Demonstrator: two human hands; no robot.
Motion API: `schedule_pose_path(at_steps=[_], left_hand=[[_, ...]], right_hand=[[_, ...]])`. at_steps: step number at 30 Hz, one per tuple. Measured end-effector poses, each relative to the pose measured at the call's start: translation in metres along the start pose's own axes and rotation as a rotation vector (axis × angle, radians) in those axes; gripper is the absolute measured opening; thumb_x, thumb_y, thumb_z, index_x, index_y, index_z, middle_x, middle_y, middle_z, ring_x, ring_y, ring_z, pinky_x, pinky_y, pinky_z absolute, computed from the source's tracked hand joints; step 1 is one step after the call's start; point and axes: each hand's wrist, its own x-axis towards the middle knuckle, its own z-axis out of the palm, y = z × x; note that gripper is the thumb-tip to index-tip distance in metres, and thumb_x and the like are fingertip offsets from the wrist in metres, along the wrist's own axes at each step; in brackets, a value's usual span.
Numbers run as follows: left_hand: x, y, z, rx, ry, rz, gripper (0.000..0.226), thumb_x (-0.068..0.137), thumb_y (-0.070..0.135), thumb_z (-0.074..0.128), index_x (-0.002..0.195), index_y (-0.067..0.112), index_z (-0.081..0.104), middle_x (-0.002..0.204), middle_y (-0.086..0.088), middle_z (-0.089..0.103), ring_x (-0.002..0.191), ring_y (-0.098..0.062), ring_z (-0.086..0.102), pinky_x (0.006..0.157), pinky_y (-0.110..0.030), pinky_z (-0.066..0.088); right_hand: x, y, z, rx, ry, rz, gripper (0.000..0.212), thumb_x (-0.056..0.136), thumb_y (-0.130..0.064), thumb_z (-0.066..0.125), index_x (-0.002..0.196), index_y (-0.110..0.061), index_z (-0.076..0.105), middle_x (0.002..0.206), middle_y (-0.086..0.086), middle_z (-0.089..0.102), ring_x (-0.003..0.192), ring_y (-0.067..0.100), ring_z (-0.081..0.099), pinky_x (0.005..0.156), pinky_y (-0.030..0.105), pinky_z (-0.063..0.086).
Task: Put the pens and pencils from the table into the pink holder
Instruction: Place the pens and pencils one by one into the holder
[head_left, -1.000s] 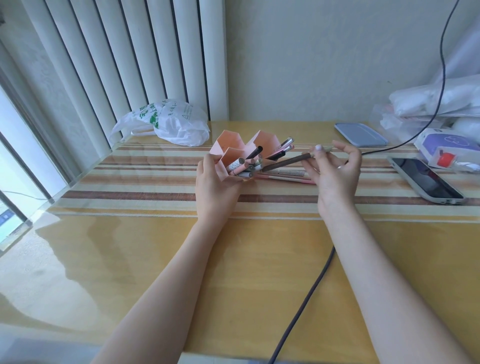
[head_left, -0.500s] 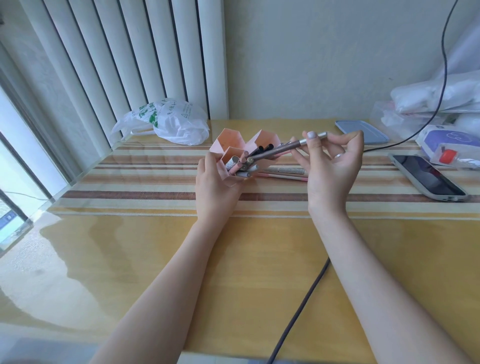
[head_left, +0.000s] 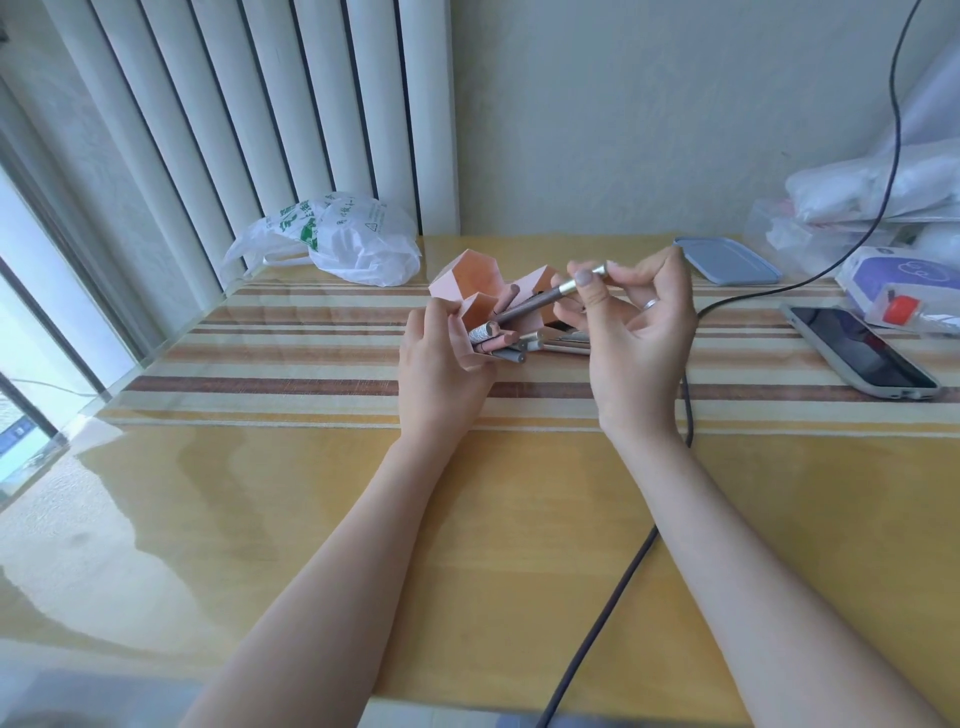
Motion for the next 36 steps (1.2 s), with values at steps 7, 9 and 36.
schedule_pose_path(at_steps=[7,9,36], left_hand=[[0.000,-0.001,0.000,-0.023,0.011,-0.006,0.047,0.069,0.012,0.064,0.111,0.017,0.045,0.106,0.001,0.047,0.099,-0.027,0.051,0.080,-0.039,0.045],[0.000,0.000,0.000,-0.050,0.026,-0.020,0.040,0.069,0.013,0.063,0.105,0.016,0.044,0.101,0.001,0.047,0.095,-0.027,0.051,0.078,-0.039,0.045],[0.001,0.006,-0.007,-0.179,0.060,-0.137,0.039,0.072,0.011,0.061,0.109,0.015,0.047,0.106,0.003,0.047,0.093,-0.015,0.044,0.075,-0.028,0.038]], right_hand=[[-0.009,0.021,0.006,-0.658,-0.363,-0.421,0.010,0.084,-0.006,0.067,0.075,-0.002,0.063,0.118,0.012,0.068,0.115,0.025,0.058,0.100,0.026,0.041],[-0.011,0.022,0.006,-0.736,-0.353,-0.478,0.015,0.087,-0.013,0.063,0.075,-0.004,0.065,0.127,0.011,0.063,0.122,0.031,0.052,0.103,0.037,0.040],[0.008,0.068,-0.039,-1.344,-0.413,0.210,0.026,0.093,0.001,0.044,0.114,-0.009,0.054,0.121,0.012,0.053,0.112,0.033,0.041,0.080,0.038,0.039]])
